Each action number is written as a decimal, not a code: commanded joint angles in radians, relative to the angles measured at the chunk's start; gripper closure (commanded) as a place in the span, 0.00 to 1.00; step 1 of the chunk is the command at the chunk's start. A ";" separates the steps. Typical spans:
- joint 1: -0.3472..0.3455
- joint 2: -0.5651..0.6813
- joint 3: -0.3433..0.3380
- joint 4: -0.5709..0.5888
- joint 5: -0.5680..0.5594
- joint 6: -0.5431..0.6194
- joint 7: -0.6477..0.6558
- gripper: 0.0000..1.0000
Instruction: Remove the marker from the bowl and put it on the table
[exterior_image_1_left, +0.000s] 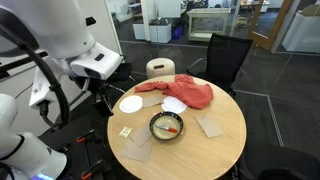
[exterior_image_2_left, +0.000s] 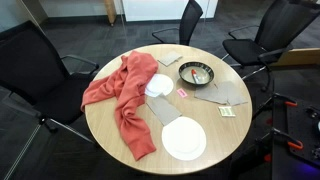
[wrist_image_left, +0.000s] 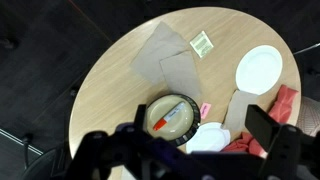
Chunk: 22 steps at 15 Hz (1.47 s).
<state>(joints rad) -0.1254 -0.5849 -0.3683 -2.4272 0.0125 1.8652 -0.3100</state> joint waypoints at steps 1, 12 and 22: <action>-0.024 0.006 0.019 0.002 0.012 -0.002 -0.011 0.00; -0.032 0.121 0.122 -0.047 0.003 0.223 0.186 0.00; -0.013 0.474 0.193 -0.073 0.070 0.627 0.399 0.00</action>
<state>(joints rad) -0.1358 -0.2120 -0.1926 -2.5101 0.0439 2.3931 0.0430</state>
